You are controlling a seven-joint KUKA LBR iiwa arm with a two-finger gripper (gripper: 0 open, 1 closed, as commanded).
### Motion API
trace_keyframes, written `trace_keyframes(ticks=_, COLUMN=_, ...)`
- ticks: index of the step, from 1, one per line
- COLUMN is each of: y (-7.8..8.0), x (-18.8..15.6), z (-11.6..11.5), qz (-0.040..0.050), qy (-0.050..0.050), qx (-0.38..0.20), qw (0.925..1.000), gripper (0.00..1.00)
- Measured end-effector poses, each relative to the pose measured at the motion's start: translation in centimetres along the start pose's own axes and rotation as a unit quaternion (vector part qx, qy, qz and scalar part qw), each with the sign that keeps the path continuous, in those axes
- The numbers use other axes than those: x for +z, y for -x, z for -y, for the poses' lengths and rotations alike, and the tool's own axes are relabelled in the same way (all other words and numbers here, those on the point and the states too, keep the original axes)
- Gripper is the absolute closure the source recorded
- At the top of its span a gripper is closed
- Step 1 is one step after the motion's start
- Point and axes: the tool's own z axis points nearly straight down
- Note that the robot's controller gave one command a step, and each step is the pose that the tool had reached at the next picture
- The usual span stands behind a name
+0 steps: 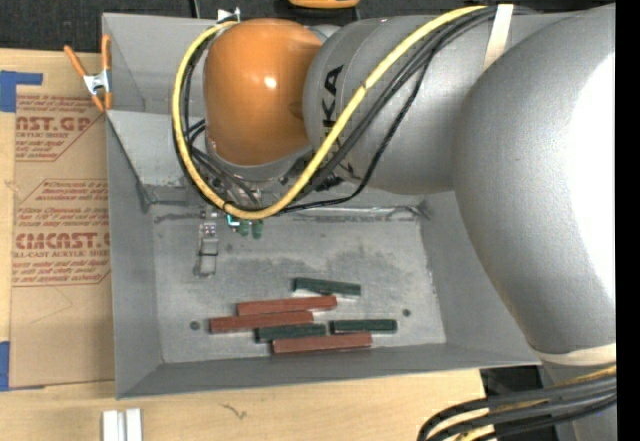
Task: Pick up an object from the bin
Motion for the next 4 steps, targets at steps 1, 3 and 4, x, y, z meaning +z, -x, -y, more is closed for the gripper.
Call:
trace_keyframes(ticks=1, y=0.2, x=-0.5, z=0.1, qz=0.0036, qy=0.001, qx=0.001, qw=1.0, gripper=0.0)
trace_keyframes(ticks=3, y=-2.2, x=5.3, z=8.9, qz=0.0021, qy=0.0, qx=-0.036, qw=0.9994, gripper=0.0)
trace_keyframes(ticks=4, y=-4.8, x=6.5, z=13.0, qz=0.0011, qy=-0.001, qx=-0.013, qw=0.9999, gripper=0.0)
